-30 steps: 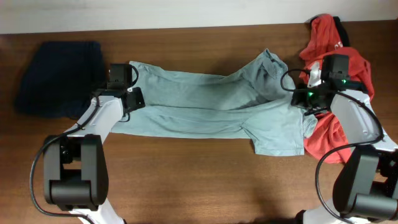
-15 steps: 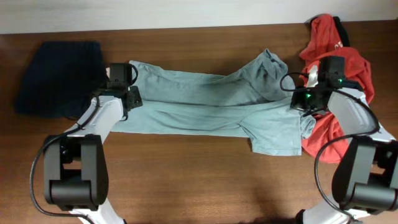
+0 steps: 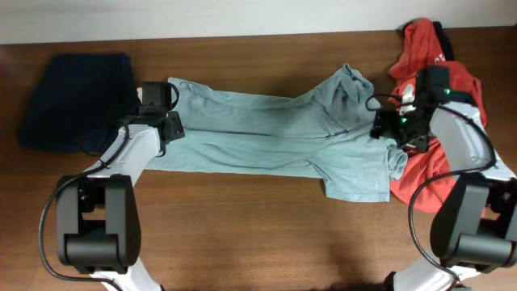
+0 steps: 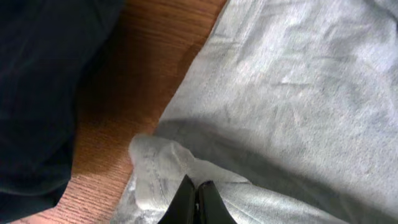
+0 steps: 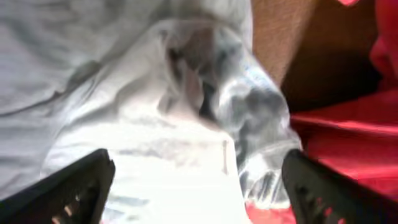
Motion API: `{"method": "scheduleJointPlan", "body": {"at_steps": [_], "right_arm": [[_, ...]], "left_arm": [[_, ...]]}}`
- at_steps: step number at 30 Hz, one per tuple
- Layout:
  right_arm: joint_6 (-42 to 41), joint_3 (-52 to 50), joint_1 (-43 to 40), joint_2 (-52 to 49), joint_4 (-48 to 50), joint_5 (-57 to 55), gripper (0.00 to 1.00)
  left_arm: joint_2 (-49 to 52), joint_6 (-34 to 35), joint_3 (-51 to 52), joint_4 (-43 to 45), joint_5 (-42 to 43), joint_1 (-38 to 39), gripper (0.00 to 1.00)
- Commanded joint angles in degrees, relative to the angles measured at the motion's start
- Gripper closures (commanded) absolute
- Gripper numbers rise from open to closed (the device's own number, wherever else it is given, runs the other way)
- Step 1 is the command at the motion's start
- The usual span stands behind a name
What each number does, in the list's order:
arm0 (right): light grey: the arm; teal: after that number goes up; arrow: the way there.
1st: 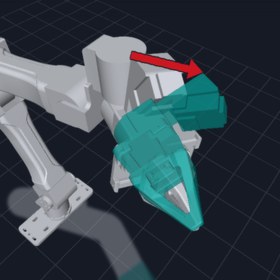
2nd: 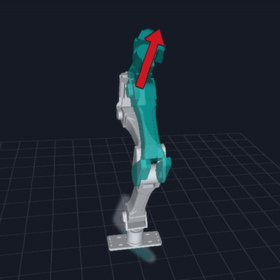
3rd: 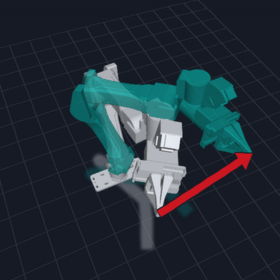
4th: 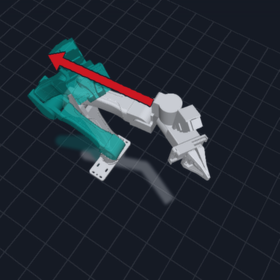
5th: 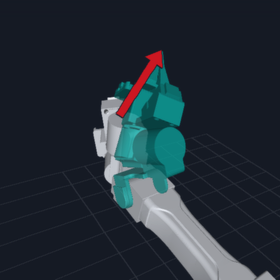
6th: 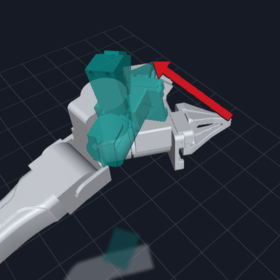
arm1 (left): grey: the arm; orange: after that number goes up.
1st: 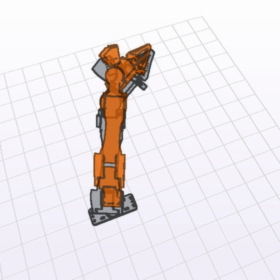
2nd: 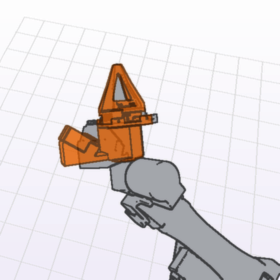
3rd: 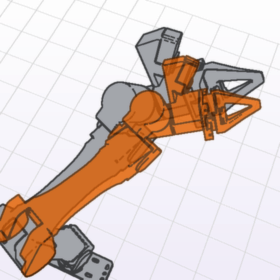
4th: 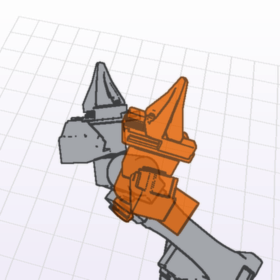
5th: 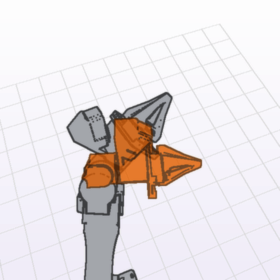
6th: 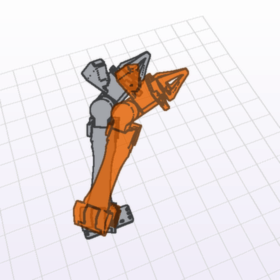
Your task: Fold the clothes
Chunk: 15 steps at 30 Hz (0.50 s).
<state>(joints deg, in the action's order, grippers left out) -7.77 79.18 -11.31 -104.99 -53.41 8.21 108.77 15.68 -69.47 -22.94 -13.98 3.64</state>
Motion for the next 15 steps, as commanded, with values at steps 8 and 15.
{"method": "scheduleJointPlan", "body": {"at_steps": [8, 15], "right_arm": [[1.14, 0.13, 3.26, 3.67, -14.38, 4.02, 0.28], [-5.18, -9.09, 13.97, 8.52, -9.97, -4.28, 0.3]], "left_arm": [[0.52, 0.15, 0.04, -0.15, -0.83, -0.04, 0.99], [0.52, 0.15, 0.04, -0.26, -0.42, -0.04, 0.93]]}}
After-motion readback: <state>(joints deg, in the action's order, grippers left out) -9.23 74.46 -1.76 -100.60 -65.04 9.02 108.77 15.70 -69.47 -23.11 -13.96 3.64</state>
